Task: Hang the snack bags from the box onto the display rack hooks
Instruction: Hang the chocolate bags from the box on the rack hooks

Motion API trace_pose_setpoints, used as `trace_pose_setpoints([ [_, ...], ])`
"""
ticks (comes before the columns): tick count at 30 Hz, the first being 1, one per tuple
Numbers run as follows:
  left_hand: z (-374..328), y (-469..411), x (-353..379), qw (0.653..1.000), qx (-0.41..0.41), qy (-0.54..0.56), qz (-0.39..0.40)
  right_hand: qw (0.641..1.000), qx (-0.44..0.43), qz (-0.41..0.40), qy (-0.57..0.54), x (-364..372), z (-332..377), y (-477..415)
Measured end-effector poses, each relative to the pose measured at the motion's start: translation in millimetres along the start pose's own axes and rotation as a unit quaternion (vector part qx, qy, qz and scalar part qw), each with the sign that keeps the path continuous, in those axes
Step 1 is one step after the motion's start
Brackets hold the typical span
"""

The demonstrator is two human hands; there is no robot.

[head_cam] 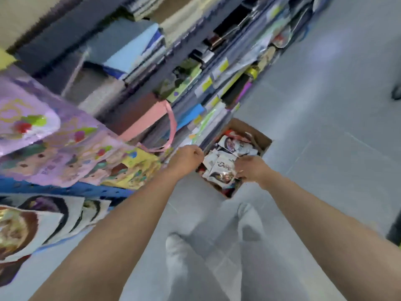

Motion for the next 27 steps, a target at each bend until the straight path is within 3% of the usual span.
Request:
trace_pose_setpoints([
  [4, -23.7, -70.2, 45.5, 0.998, -0.059, -0.038, -0.002, 0.998, 0.027, -0.049, -0.035, -77.0, -28.1, -54.1],
  [8, -15.7, -124.6, 93.6, 0.993, -0.092, -0.059, 0.049, 0.995, 0.067, -0.059, -0.052, -107.2, -63.0, -117.4],
  [19, 103.8, -245.5, 216.9, 0.977, -0.173, -0.057, 0.108, 0.974, 0.205, -0.022, -0.097, -73.5, -174.5, -270.5],
  [24, 141.0, -298.4, 261.1, 0.973, -0.179, -0.09, 0.112, 0.953, 0.25, -0.009, -0.172, -55.2, -193.7, -341.1],
  [27, 154.8, -334.1, 295.0, 0.977, -0.173, -0.048, 0.115, 0.938, 0.237, -0.011, -0.253, -40.7, -198.7, -390.4],
])
Point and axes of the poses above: each hand's wrist, its own y-axis away from the middle knuckle, its own x-axis out of the palm, z = x × y, the point moved 4 cm from there along -y, towards the middle knuckle
